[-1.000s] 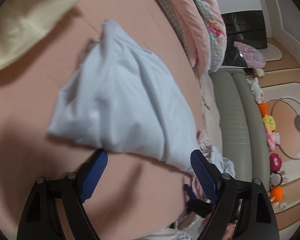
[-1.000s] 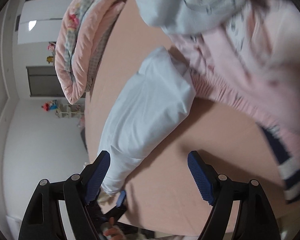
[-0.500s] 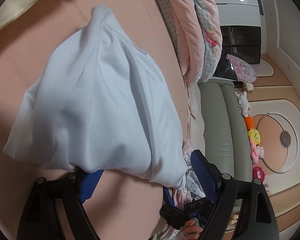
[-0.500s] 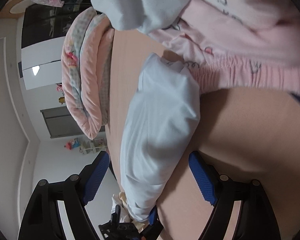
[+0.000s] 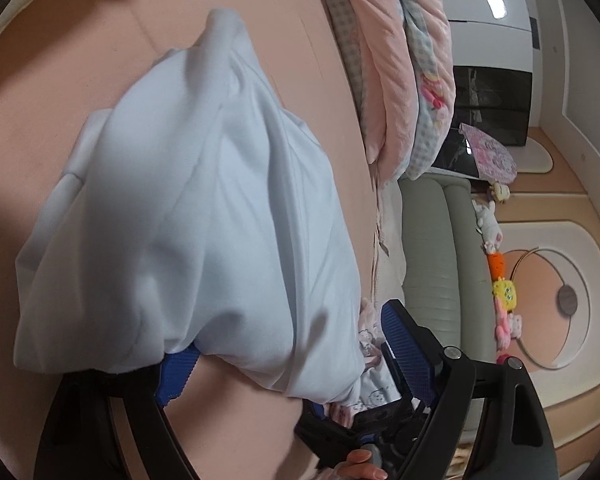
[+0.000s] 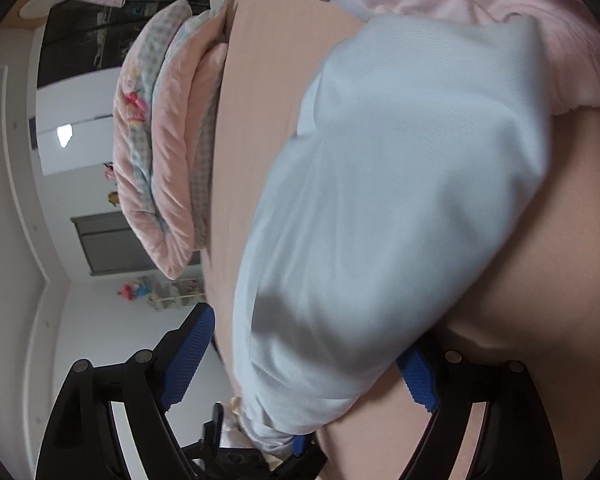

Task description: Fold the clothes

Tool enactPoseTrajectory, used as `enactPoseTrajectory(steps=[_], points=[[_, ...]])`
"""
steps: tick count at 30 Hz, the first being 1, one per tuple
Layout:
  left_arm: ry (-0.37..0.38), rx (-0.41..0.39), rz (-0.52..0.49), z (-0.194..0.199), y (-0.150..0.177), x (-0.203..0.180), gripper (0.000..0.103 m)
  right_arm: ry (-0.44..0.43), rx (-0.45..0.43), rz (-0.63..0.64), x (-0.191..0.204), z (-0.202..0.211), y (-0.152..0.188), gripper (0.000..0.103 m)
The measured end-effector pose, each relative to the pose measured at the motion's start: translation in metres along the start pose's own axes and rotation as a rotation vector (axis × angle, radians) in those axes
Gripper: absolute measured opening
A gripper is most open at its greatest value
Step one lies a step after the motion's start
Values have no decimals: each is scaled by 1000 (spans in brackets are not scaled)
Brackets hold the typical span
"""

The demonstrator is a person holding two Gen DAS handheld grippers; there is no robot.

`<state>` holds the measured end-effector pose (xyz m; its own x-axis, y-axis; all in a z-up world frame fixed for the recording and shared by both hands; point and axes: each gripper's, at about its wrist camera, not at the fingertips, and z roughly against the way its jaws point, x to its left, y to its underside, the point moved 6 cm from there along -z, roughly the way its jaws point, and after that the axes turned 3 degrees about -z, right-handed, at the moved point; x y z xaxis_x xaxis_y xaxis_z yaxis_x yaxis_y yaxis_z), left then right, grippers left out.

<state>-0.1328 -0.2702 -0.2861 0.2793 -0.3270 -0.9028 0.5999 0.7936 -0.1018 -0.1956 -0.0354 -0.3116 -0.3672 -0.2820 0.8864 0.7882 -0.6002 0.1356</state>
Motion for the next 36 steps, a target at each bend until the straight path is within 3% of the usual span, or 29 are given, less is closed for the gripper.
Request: enactPoseTrajectory(steps=[3, 4, 5, 8, 11, 12, 13, 15, 23, 30, 36], points=[[-19, 11, -57, -2, 4, -2, 85, 32, 5, 36, 2, -3, 3, 83], [-26, 12, -65, -2, 5, -1, 84, 48, 4, 37, 0, -2, 3, 78], [-36, 11, -68, -2, 5, 0, 83, 66, 4, 38, -3, -2, 3, 65], [-71, 4, -44, -2, 4, 7, 75, 98, 9, 58, -9, -2, 2, 51], [-108, 9, -29, 1, 4, 16, 57, 101, 19, 78, -10, -1, 2, 47], [-116, 9, -20, 2, 4, 20, 43, 102, 21, 87, -10, -1, 3, 46], [-112, 6, 1, 4, 5, 27, 30, 105, 23, 95, -10, -1, 3, 46], [-72, 6, 48, 9, 6, 41, 19, 114, 26, 114, -9, -2, 4, 46], [-98, -6, 20, 12, 10, 45, 17, 177, 54, 222, 4, -9, 9, 53], [-106, -14, -10, 15, 14, 47, 16, 336, 75, 445, 22, -18, 19, 50], [-94, -11, -20, 19, 17, 50, 16, 501, 32, 624, 39, -23, 32, 49]])
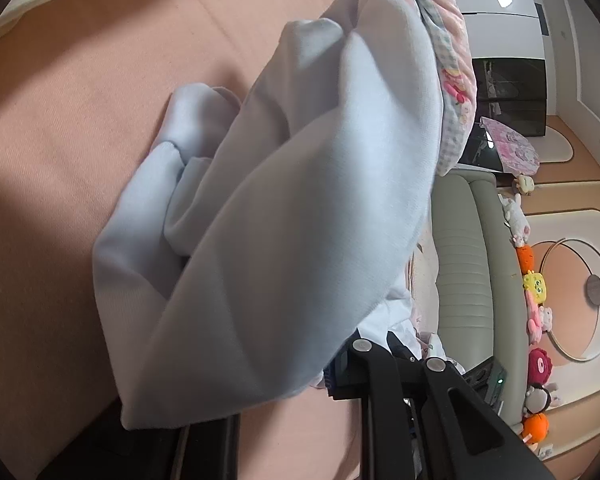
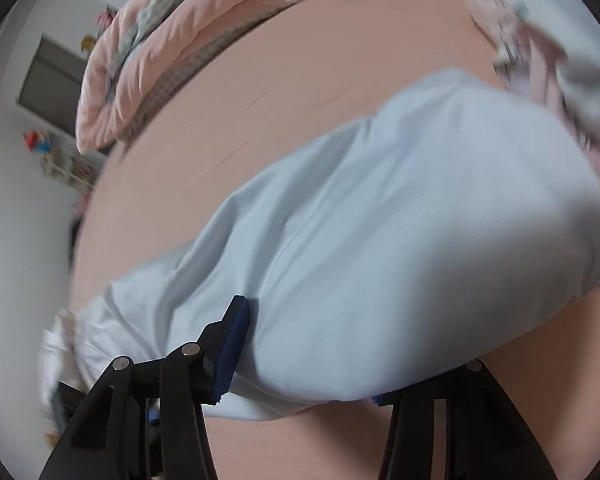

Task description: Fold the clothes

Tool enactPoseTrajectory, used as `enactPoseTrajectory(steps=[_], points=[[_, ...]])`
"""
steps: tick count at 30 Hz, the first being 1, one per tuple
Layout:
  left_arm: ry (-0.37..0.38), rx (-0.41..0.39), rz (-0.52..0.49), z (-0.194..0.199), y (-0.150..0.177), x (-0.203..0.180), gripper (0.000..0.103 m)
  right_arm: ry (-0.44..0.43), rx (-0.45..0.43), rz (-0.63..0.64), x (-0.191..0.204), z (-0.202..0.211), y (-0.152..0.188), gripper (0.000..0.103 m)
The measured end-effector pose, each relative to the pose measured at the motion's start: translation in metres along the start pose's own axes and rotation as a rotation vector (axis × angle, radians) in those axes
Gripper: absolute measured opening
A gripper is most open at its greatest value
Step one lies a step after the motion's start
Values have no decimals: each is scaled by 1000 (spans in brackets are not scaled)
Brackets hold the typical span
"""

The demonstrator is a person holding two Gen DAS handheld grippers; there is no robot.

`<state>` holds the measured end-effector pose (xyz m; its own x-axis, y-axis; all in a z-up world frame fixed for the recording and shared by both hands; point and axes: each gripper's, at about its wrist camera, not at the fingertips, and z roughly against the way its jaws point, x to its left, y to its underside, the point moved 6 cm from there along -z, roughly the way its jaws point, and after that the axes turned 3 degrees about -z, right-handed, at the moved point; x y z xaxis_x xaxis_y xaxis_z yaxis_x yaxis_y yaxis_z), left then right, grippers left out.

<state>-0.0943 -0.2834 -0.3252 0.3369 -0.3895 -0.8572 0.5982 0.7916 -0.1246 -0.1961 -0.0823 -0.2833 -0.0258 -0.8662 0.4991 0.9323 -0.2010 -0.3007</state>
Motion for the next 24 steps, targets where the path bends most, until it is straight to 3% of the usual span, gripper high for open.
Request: enactPoseTrajectory(steps=[11, 18, 24], points=[[25, 1, -20, 7, 6, 6, 15, 336, -116, 293, 45, 15, 0, 39], [35, -1, -31, 13, 12, 10, 15, 467, -166, 445, 66, 20, 7, 37], [41, -5, -40, 16, 15, 12, 15, 598, -237, 678, 94, 17, 16, 35]])
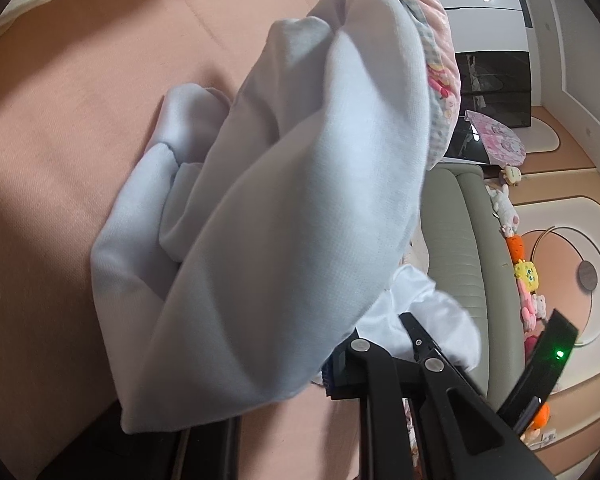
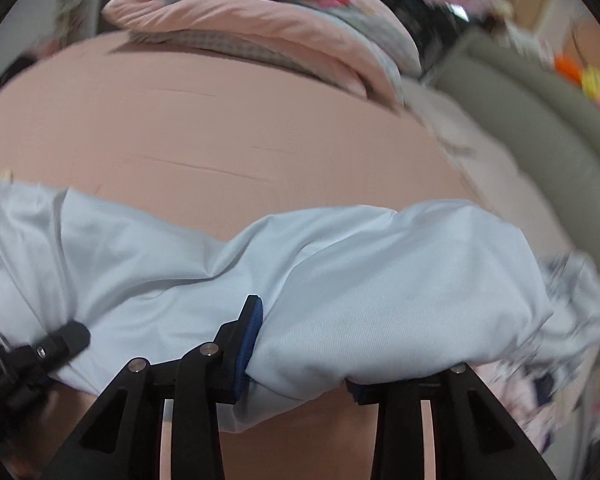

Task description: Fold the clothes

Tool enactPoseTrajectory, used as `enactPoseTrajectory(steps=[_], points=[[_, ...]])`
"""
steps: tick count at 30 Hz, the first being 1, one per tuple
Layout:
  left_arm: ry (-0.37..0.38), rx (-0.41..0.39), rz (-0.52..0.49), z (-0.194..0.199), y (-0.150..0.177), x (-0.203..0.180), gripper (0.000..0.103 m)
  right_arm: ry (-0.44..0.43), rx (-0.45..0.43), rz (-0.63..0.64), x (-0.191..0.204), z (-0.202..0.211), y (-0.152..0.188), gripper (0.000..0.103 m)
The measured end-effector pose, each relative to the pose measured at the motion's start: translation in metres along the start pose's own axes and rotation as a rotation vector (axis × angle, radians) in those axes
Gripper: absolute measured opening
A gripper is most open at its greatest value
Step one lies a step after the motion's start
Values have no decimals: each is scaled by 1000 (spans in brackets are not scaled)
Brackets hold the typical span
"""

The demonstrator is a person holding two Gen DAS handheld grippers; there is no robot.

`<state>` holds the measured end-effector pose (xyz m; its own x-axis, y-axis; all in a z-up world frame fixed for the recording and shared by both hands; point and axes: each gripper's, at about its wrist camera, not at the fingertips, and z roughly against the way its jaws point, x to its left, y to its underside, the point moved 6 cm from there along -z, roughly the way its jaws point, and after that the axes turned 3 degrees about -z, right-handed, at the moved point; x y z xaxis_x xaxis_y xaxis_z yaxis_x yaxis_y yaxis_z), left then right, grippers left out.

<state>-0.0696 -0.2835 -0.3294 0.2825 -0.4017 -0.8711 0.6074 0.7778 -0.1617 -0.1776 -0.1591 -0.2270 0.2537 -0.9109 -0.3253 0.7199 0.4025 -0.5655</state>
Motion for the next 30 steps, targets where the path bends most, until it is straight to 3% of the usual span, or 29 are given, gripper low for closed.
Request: enactPoseTrajectory(steps=[2, 5, 7, 11, 13, 16, 19, 23, 26, 28, 30], points=[[1, 1, 3, 1, 1, 1, 15, 39, -23, 76, 9, 3, -3, 35], [6, 6, 9, 3, 2, 2, 15, 11, -8, 57, 8, 0, -6, 35], [11, 8, 11, 4, 4, 3, 15, -105, 55, -112, -15, -11, -1, 35], [11, 10, -7, 7, 7, 3, 14, -434, 206, -588, -67, -39, 31, 35], [9, 10, -13, 8, 9, 4, 14, -538, 233, -721, -79, -48, 47, 35], [7, 10, -10, 9, 10, 4, 14, -660, 257, -873, -87, -53, 68, 37], [19, 19, 11, 11, 10, 5, 14, -787, 277, -1062, -96, -56, 89, 50], [32, 70, 73, 11, 7, 5, 15, -823, 233, -1217, -121, -58, 104, 64], [32, 66, 139, 17, 6, 2, 28, -860, 207, -1328, -137, -64, 110, 71], [69, 47, 156, 23, 6, -5, 55, -896, 216, -1419, -143, -71, 117, 71], [85, 29, 164, 29, 4, -11, 66, -917, 214, -1487, -146, -75, 119, 71]])
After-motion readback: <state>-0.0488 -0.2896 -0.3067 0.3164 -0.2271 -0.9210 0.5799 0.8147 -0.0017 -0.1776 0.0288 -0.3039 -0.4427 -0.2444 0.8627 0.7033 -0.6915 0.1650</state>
